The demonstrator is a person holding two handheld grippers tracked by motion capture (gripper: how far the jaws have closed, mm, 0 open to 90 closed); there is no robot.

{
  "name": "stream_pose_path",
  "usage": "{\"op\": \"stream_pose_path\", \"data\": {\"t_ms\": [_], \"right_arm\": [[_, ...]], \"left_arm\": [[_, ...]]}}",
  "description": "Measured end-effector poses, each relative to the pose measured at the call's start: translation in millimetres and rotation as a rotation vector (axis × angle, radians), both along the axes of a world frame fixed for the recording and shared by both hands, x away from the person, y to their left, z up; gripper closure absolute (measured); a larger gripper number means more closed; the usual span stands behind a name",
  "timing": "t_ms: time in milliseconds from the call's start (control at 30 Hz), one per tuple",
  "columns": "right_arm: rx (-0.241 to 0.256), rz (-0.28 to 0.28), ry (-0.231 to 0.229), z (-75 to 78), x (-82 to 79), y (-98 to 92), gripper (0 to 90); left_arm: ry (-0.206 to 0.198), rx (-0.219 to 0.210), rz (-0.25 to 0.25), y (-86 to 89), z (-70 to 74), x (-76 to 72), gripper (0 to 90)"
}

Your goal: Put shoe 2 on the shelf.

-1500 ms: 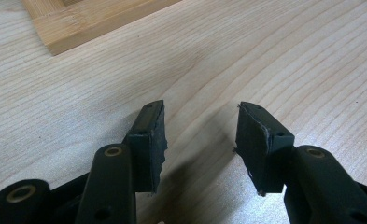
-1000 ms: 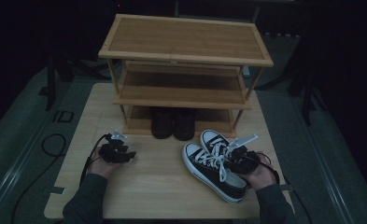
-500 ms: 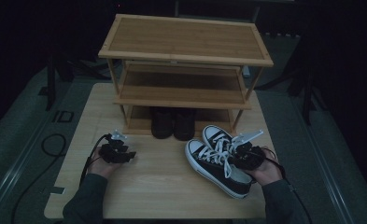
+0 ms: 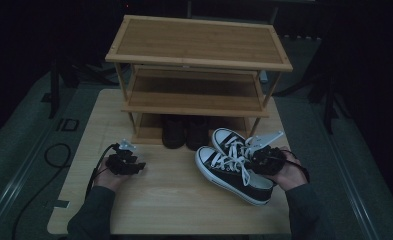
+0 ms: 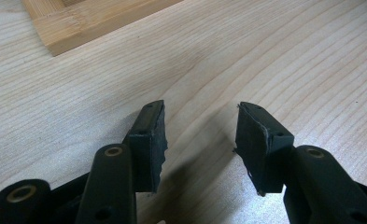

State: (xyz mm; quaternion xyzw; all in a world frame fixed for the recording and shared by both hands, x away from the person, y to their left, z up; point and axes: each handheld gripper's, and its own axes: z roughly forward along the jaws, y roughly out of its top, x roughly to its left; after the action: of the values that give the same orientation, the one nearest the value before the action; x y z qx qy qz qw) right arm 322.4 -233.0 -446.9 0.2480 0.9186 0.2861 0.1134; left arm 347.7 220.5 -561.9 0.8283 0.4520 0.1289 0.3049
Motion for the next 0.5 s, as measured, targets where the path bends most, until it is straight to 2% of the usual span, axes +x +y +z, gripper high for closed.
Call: {"op": "stream_pose_path", "data": {"t_ms": [200, 333, 500], "right_arm": [[0.0, 0.069, -0.023, 12.3, 1.9, 2.1, 84.0], [0.019, 0.088, -0.028, 20.6, 3.9, 4.1, 84.0], [0.007, 0.115, -0.038, 29.2, 5.5, 7.9, 83.9]], "left_arm": [[-0.002, 0.001, -0.001, -0.4, -0.2, -0.1, 52.9], [-0.003, 0.002, -0.001, -0.5, -0.2, -0.1, 52.9], [-0.001, 0.0, -0.001, -0.3, -0.1, 0.0, 52.9]]}}
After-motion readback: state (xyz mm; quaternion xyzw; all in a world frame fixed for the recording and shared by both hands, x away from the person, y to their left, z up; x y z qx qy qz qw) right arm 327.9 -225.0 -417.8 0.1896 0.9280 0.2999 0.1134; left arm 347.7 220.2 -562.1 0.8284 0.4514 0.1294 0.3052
